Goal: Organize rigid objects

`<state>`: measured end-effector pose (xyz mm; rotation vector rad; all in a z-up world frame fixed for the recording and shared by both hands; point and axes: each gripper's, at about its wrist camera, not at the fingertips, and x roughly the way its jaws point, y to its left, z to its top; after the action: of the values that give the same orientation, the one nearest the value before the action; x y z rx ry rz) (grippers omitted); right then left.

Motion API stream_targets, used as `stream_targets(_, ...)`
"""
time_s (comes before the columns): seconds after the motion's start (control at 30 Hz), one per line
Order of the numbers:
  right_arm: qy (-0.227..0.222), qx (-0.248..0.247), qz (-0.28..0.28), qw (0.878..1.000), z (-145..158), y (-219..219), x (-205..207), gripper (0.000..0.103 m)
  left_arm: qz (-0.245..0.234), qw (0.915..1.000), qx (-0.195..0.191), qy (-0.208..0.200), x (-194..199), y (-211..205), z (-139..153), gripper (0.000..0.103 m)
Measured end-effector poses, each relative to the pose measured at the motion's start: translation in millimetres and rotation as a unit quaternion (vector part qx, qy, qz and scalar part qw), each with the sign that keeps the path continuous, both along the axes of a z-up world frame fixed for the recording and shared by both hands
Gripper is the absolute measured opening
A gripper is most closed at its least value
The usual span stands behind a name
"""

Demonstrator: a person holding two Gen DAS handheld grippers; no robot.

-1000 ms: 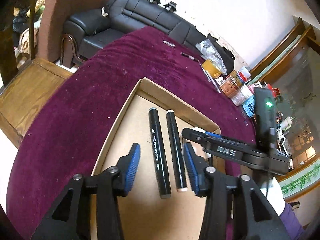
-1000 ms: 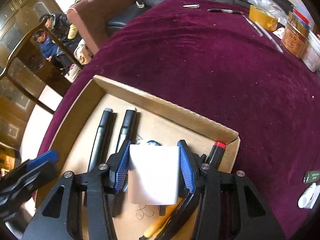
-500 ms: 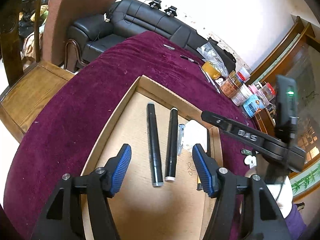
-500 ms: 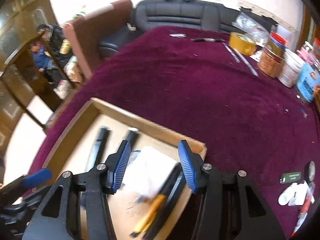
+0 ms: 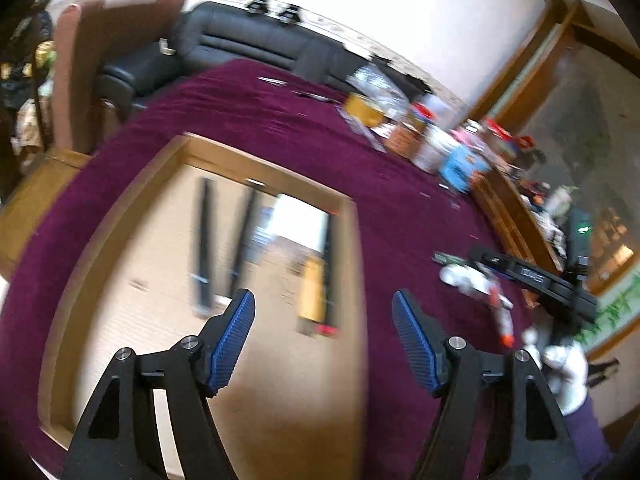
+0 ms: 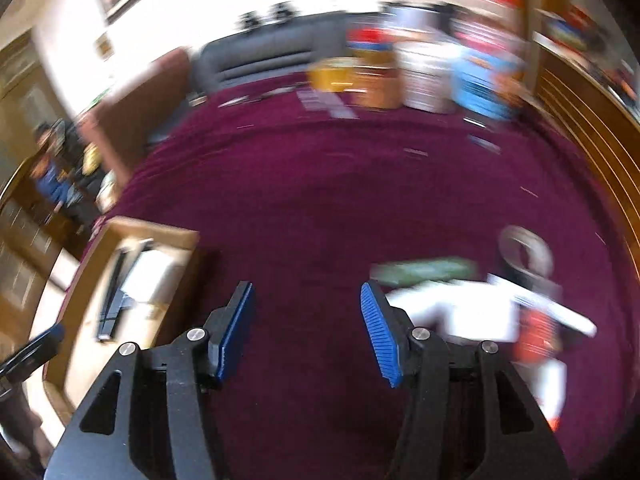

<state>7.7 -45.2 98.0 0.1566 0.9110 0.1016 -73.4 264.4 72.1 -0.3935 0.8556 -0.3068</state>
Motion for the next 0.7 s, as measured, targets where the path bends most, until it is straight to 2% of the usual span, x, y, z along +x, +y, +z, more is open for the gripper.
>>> stream_targets(0.1,0.002,-0.002,-0.056,0.998,-5,-55,-8,0.053,-0.028,0.9989,-0.035,0.008,-13,-34,-3,0.072)
stream_targets(0.2,0.003,-0.005,-0.071,0.997,-7,-88,-8,0.053,-0.056,0.9969,-0.051,0.023,-24,-69,-15,0.072)
stream_targets(0.3,0.012,-0.001,-0.087,0.996,-14,-109,4,0.053,-0.086,0.9943,-0.036,0.052,-31,-102,-30,0.072)
stream_targets(0.4,0.018,-0.007,-0.091,0.996,-25,-115,21,0.053,-0.097,0.9931,-0.021,0.062,-36,-120,-31,0.072)
stream_targets(0.47,0.048,-0.032,-0.115,0.992,-38,-122,35,0.053,-0.094,0.9938,-0.013,0.059,-40,-124,-26,0.072)
stream_targets(0.53,0.071,-0.013,-0.127,0.989,-49,-128,40,0.054,-0.090,0.9944,-0.009,0.054,-43,-122,-23,0.072)
stream_targets(0.57,0.070,0.002,-0.114,0.991,-53,-126,39,0.055,-0.086,0.9949,-0.007,0.052,-44,-122,-22,0.072)
stream_targets(0.63,0.068,0.013,-0.069,0.995,-53,-110,32,0.050,-0.077,0.9956,-0.002,0.053,-45,-118,-22,0.072)
stream_targets(0.67,0.063,0.023,-0.042,0.997,-52,-100,26,0.045,-0.075,0.9957,-0.002,0.054,-45,-115,-23,0.072)
stream_targets(0.7,0.062,0.034,-0.015,0.997,-50,-91,21,0.036,-0.071,0.9957,-0.001,0.059,-43,-114,-25,0.072)
